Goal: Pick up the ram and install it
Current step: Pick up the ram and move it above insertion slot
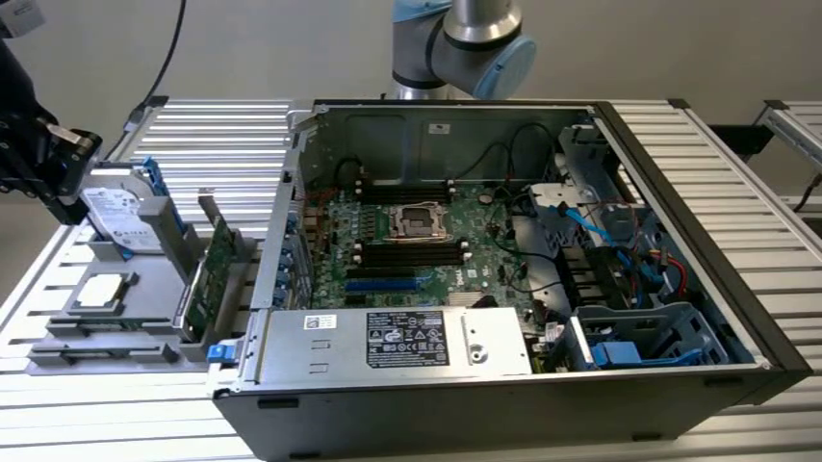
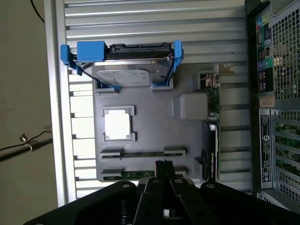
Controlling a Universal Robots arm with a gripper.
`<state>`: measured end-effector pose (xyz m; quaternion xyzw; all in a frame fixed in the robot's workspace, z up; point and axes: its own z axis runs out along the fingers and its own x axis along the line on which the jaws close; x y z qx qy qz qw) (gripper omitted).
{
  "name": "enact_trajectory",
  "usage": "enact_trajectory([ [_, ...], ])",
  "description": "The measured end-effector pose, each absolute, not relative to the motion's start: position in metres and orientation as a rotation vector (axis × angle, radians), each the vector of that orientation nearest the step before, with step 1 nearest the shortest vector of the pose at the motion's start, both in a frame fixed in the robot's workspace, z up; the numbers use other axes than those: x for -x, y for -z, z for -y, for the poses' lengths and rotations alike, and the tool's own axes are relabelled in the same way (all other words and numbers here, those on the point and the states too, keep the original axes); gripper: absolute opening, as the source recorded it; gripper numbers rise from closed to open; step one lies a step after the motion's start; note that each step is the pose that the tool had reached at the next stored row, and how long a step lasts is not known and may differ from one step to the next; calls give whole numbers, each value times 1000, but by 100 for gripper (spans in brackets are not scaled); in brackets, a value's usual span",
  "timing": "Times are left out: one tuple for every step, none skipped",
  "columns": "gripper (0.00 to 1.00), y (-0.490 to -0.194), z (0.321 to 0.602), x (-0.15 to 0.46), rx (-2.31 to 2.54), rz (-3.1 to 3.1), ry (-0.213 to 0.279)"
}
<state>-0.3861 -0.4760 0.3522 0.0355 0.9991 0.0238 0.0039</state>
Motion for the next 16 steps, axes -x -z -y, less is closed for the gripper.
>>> enact_trajectory([
  [11, -352, 476, 386, -111, -3131, -74],
  [11, -351, 477, 387, -101, -3131, -74],
  [11, -351, 477, 387, -77, -3132, -74],
  [11, -351, 476, 387, -50, -3133, -74],
  [11, -351, 477, 387, -21, -3134, -74],
  [11, -351, 477, 387, 8, -3135, -74],
  [11, -351, 477, 387, 36, -3135, -74],
  [11, -351, 477, 387, 64, -3135, -74],
  [11, -351, 477, 387, 95, -3135, -75],
  [11, -351, 477, 387, 123, -3134, -75],
  [11, -351, 477, 387, 151, -3133, -75],
  [11, -351, 477, 387, 179, -3132, -75],
  [11, -350, 477, 387, 208, -3131, -75],
  [11, -350, 477, 387, 236, -3129, -75],
  [11, -350, 477, 387, 264, -3127, -75],
  [11, -350, 477, 387, 292, -3125, -75],
])
